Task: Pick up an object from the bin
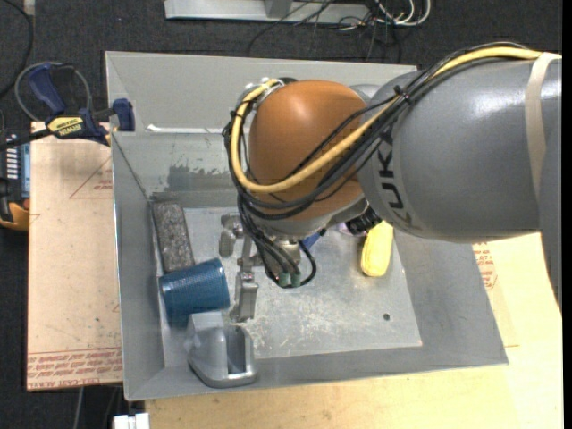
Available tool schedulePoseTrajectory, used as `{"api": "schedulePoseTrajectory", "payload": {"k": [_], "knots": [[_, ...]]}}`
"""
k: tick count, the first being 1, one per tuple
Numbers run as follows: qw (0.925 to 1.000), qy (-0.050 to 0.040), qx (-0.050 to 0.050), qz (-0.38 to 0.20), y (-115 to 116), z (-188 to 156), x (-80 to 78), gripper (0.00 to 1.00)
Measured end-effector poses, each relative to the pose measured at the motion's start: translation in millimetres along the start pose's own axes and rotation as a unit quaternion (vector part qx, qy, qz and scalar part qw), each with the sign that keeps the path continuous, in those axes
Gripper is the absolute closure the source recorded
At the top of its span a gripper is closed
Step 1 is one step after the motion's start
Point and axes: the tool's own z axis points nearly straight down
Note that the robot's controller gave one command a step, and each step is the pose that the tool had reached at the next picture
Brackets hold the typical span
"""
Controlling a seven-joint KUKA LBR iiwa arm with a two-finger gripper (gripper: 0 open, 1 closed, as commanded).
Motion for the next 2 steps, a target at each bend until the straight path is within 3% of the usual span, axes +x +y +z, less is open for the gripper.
{"api": "schedulePoseTrajectory", "payload": {"k": [1, 2], "knots": [[1.0000, -0.0039, -0.001, 0.003, -2, -5, -1.8, 0.00], [0.9998, -0.0170, -0.005, -0.012, 2, 152, -41.9, 0.00]]}}
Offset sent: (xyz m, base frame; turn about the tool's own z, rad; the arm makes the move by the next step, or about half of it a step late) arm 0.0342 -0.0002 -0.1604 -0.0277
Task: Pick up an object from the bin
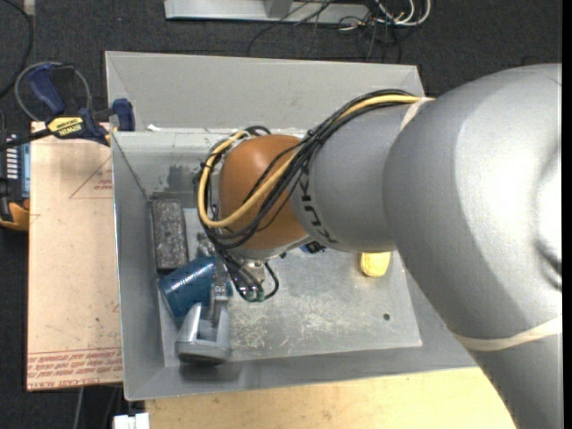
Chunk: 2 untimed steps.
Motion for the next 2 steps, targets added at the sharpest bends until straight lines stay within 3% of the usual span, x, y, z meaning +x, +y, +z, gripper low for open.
{"api": "schedulePoseTrajectory", "payload": {"k": [1, 2], "knots": [[0.9598, 0.0072, 0.005, 0.281, 16, -78, 18.9, 0.00], [0.9991, 0.0009, 0.001, 0.042, 30, -20, 7.5, 0.00]]}}
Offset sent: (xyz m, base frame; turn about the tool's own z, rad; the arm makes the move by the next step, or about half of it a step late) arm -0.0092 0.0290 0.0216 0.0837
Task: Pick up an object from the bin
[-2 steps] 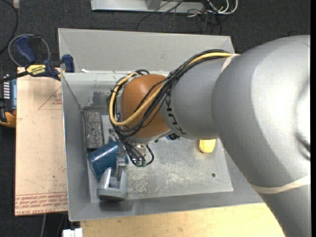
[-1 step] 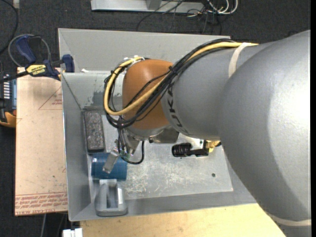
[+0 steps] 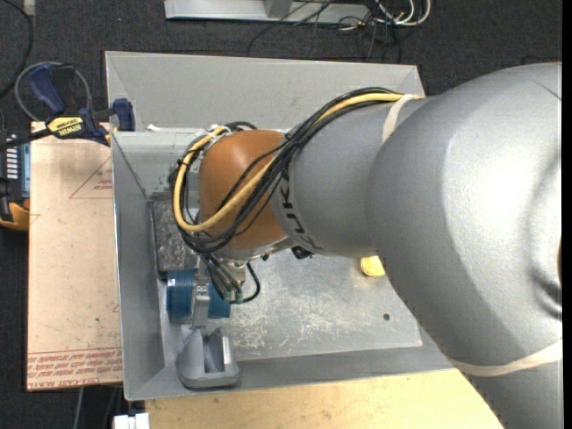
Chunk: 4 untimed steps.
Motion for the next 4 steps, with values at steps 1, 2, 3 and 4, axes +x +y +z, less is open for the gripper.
{"api": "schedulePoseTrajectory", "payload": {"k": [1, 2, 3, 4], "knots": [[0.9709, -0.0169, -0.015, 0.239, 8, 18, 32.9, 0.00], [0.9993, -0.0046, -0.001, -0.038, -4, 27, 7.4, 1.00], [0.9993, -0.0046, -0.002, -0.038, -4, 27, 7.4, 1.00], [0.9993, -0.0051, -0.002, -0.037, -5, 20, 7.1, 1.00]]}}
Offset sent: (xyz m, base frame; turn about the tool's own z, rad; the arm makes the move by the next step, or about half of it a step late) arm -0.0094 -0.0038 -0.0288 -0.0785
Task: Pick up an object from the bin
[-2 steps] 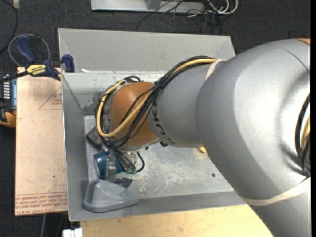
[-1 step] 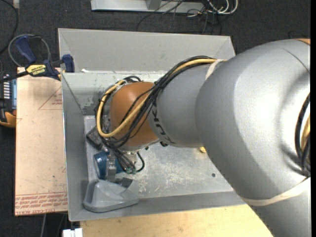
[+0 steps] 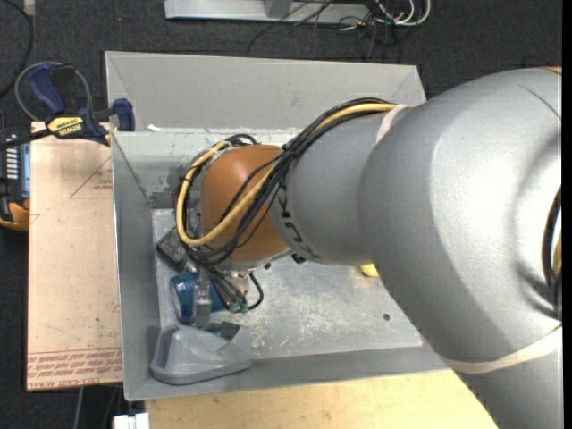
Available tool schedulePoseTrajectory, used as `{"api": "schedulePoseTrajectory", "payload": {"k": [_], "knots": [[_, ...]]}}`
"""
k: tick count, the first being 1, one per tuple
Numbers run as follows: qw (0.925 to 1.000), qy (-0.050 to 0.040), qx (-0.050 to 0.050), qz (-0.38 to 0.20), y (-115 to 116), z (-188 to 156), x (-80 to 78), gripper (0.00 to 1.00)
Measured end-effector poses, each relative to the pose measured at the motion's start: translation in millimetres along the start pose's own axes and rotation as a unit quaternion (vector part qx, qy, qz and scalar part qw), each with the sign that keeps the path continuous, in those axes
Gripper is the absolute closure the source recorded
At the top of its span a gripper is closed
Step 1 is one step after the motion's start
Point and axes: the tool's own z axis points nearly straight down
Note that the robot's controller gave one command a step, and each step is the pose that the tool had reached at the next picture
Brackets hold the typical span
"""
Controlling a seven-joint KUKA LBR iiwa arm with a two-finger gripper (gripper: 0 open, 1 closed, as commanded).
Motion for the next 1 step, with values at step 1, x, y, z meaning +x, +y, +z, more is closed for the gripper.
{"api": "schedulePoseTrajectory", "payload": {"k": [1], "knots": [[1.0000, 0.0047, 0.001, 0.000, -0.4, -33.0, 1.6, 1.00]]}}
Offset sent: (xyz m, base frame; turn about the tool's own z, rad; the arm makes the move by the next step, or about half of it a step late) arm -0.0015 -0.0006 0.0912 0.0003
